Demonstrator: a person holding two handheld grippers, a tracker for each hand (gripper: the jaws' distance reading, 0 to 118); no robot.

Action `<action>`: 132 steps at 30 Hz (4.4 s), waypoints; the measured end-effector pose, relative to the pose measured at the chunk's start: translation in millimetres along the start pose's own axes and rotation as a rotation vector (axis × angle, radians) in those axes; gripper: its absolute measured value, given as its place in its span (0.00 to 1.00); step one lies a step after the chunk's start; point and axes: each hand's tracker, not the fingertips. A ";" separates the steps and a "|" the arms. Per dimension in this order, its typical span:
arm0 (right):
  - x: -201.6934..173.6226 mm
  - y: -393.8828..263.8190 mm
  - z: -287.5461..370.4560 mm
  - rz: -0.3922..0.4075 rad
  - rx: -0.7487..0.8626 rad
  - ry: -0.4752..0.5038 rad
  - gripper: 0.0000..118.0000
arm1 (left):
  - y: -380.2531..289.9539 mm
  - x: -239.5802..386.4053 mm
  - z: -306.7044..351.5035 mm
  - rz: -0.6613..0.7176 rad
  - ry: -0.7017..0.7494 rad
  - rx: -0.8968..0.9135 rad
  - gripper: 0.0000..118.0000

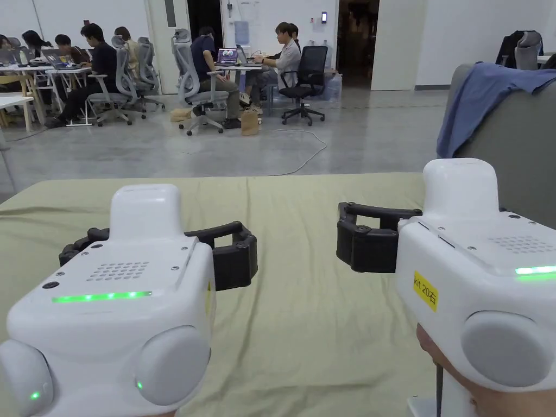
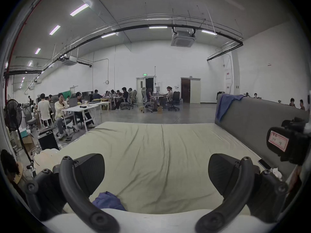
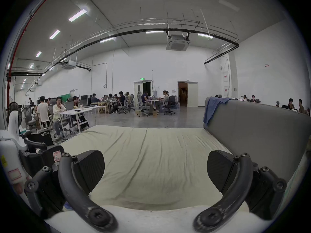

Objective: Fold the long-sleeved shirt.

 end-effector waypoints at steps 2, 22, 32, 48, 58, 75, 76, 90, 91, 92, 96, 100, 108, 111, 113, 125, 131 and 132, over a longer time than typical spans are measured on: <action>0.1 -0.9 1.2 -0.002 0.001 0.009 1.00 | -0.4 -2.7 2.3 0.003 -0.007 0.021 1.00; -3.1 -1.2 0.6 -0.022 0.008 0.030 1.00 | 1.8 -7.3 3.5 0.010 -0.045 0.015 1.00; -1.7 -2.1 0.8 -0.036 0.019 0.026 1.00 | 1.9 -6.6 4.4 0.024 -0.070 0.031 1.00; -64.9 -8.8 -38.6 0.007 -0.025 0.073 0.00 | -0.6 -109.4 14.6 0.097 -0.001 -0.022 0.00; -280.5 -5.2 -20.9 -0.082 -0.110 0.900 0.00 | -16.0 -281.7 113.8 0.126 0.517 -0.104 0.00; -130.7 -96.3 -80.6 0.011 -0.406 0.505 0.00 | -276.9 -251.2 -160.7 0.131 0.127 -0.787 0.94; -127.6 -98.9 -81.8 0.012 -0.419 0.496 0.00 | -288.6 -251.1 -168.3 0.125 0.116 -0.818 0.80; -57.7 -65.7 -69.1 -0.165 -0.301 0.420 0.00 | -18.2 -156.9 -129.5 0.190 -0.241 -0.313 0.25; -48.1 -58.1 -64.8 -0.175 -0.276 0.405 0.00 | -0.3 -142.8 -129.8 0.198 -0.273 -0.285 0.25; -37.0 -48.6 -59.3 -0.185 -0.248 0.388 0.00 | 18.2 -123.8 -132.1 0.198 -0.309 -0.252 0.25; 9.3 -26.2 -36.2 -0.198 -0.181 0.305 0.00 | 38.4 -39.8 -160.0 0.168 -0.331 -0.258 0.25; 45.8 -26.4 -19.9 -0.174 -0.184 0.224 0.00 | -13.6 53.8 -210.1 0.078 -0.371 -0.418 0.25; 99.3 -59.7 -6.1 -0.187 -0.280 0.122 0.00 | -269.5 217.4 -295.9 -0.046 -0.442 -1.073 0.25; 108.2 -72.9 -4.2 -0.213 -0.312 0.103 0.00 | -285.2 222.7 -283.2 -0.008 -0.364 -0.838 0.25; 108.7 -80.6 -7.2 -0.231 -0.340 0.102 0.00 | -274.2 226.6 -295.0 -0.064 -0.382 -0.978 0.29; 91.4 -113.5 -24.6 -0.305 -0.417 0.143 0.00 | -122.4 38.1 -180.4 -0.014 -0.367 -0.558 0.97; 71.6 -135.3 -44.5 -0.340 -0.493 0.181 0.00 | -186.1 -42.0 -185.1 0.171 -0.335 -0.700 0.00; 69.4 -137.3 -49.3 -0.343 -0.502 0.190 0.00 | -192.2 -49.4 -197.4 0.202 -0.302 -0.702 0.00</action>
